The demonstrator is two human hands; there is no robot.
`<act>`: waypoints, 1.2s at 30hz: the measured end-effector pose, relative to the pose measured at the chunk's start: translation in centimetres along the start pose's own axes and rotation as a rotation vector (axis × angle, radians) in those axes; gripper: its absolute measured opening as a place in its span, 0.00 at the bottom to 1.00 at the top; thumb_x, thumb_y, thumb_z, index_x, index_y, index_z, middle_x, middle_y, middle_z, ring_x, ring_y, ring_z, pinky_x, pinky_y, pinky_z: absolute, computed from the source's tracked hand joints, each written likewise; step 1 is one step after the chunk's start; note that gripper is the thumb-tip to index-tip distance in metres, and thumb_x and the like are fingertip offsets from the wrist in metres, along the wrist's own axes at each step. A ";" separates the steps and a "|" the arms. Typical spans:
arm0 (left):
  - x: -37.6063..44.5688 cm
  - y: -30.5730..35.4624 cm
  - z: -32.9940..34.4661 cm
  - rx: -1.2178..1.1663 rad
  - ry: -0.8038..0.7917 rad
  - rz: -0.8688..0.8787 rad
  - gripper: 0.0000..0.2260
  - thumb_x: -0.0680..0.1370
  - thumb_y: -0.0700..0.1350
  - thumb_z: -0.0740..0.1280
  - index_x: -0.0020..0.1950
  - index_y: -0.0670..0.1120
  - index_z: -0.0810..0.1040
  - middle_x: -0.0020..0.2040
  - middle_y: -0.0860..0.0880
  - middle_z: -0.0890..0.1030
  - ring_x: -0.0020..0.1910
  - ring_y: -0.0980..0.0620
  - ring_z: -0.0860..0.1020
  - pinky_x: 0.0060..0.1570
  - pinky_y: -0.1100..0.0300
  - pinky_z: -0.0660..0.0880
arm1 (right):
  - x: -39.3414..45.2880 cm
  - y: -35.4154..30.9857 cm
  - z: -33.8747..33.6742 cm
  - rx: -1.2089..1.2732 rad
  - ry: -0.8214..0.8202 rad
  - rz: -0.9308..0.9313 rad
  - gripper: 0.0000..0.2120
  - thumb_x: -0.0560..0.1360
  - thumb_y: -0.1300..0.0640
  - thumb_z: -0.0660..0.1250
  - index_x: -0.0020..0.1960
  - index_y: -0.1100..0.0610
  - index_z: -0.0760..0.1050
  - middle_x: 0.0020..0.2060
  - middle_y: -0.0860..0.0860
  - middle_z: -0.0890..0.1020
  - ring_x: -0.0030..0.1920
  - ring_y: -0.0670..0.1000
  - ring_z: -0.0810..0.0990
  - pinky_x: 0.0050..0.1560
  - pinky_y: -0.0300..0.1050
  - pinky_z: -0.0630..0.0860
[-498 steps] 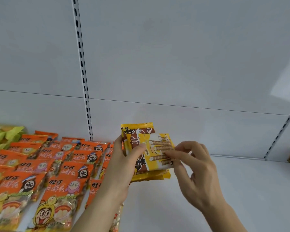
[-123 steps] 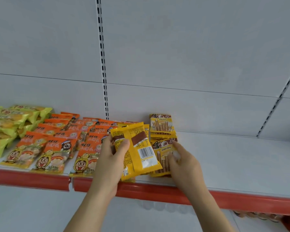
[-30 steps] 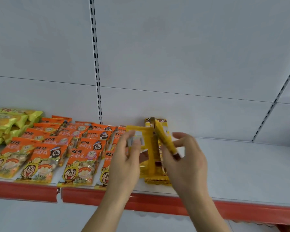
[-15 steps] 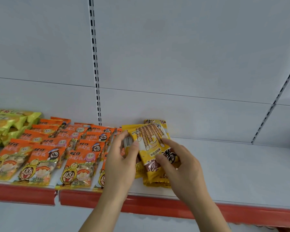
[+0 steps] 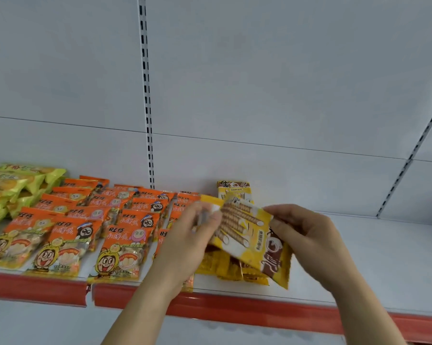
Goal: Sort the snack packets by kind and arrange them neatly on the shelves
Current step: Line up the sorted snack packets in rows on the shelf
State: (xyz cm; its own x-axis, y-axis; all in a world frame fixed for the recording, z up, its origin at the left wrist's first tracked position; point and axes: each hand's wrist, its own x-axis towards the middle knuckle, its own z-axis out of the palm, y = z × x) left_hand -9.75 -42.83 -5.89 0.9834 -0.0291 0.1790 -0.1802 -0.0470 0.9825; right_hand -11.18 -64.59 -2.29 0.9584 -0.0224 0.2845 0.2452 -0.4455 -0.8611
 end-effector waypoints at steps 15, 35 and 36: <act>-0.3 -0.6 0.8 -0.095 0.262 0.009 0.11 0.80 0.45 0.73 0.57 0.58 0.76 0.56 0.55 0.84 0.59 0.56 0.82 0.56 0.56 0.78 | -1.1 0.6 3.4 0.306 0.007 0.256 0.22 0.75 0.48 0.73 0.66 0.48 0.70 0.42 0.51 0.88 0.43 0.53 0.87 0.51 0.56 0.83; -0.4 -0.5 1.0 0.043 0.248 0.072 0.07 0.81 0.54 0.69 0.57 0.59 0.76 0.57 0.63 0.79 0.54 0.69 0.77 0.54 0.62 0.74 | 0.7 1.0 5.0 0.311 0.318 0.135 0.18 0.79 0.57 0.67 0.63 0.37 0.72 0.48 0.50 0.85 0.42 0.51 0.86 0.44 0.57 0.84; -0.3 -0.7 0.5 0.046 0.280 0.084 0.05 0.82 0.52 0.68 0.58 0.58 0.76 0.57 0.64 0.78 0.53 0.72 0.75 0.52 0.63 0.72 | 1.0 1.1 4.4 0.300 0.370 0.146 0.19 0.81 0.57 0.65 0.64 0.37 0.69 0.50 0.50 0.83 0.42 0.51 0.85 0.42 0.57 0.84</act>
State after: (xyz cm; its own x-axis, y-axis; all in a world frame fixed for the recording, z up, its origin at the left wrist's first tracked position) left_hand -9.96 -43.29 -6.66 0.9311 0.2415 0.2735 -0.2560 -0.1017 0.9613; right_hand -9.28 -61.17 -4.78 0.8833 -0.4055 0.2354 0.1953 -0.1383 -0.9709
